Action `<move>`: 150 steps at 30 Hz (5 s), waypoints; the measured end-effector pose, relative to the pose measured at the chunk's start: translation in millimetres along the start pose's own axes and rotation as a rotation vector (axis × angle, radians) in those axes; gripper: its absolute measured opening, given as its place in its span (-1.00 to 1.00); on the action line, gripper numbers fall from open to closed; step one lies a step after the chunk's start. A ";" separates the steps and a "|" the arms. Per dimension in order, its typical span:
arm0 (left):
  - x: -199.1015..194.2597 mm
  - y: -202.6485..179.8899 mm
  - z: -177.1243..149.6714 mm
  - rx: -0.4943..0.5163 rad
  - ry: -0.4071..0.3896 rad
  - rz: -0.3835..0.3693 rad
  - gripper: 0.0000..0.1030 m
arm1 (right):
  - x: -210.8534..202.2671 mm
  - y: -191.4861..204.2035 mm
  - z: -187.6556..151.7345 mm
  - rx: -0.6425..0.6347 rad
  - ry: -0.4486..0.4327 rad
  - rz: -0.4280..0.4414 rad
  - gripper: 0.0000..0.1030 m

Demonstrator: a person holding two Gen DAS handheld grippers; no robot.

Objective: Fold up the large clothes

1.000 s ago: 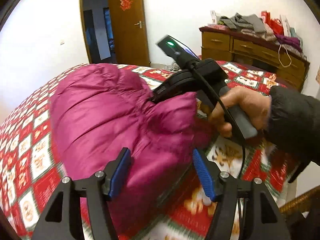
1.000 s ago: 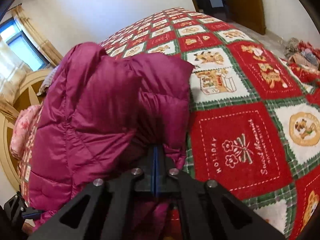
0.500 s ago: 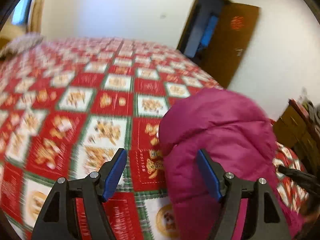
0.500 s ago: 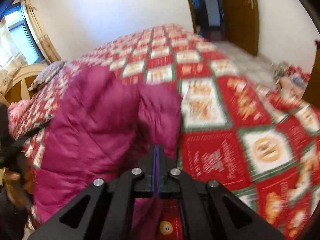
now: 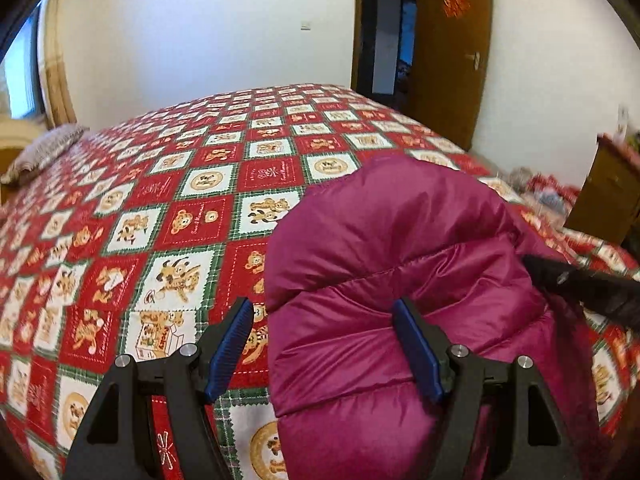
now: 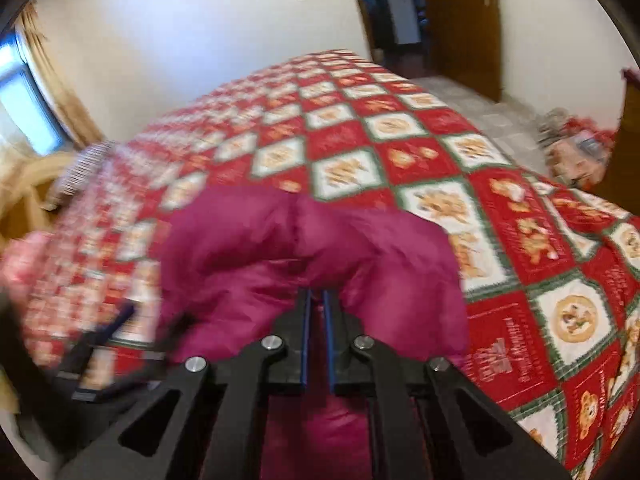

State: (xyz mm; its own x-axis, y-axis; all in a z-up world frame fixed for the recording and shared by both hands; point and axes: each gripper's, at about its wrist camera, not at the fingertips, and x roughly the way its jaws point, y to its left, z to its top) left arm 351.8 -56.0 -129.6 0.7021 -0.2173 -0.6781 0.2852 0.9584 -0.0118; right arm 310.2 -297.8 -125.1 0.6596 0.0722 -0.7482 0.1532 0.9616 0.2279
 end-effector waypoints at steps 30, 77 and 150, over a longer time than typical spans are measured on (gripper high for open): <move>52.6 -28.5 -7.1 0.040 0.069 0.064 0.67 | 37.1 -37.8 -25.7 0.048 -0.064 0.066 -0.90; 51.6 -30.5 31.5 0.134 0.107 -0.030 0.78 | 44.6 -47.8 5.4 0.041 0.018 0.052 -0.90; -63.0 -13.8 -86.0 -0.076 0.120 -0.271 0.33 | -68.9 -13.8 -129.0 0.012 0.026 0.129 -0.35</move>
State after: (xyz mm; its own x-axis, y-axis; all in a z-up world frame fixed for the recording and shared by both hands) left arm 247.5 -39.6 -149.9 0.5236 -0.4473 -0.7251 0.3988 0.8808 -0.2554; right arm 167.7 -281.9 -157.1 0.6548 0.2020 -0.7283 0.0776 0.9406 0.3306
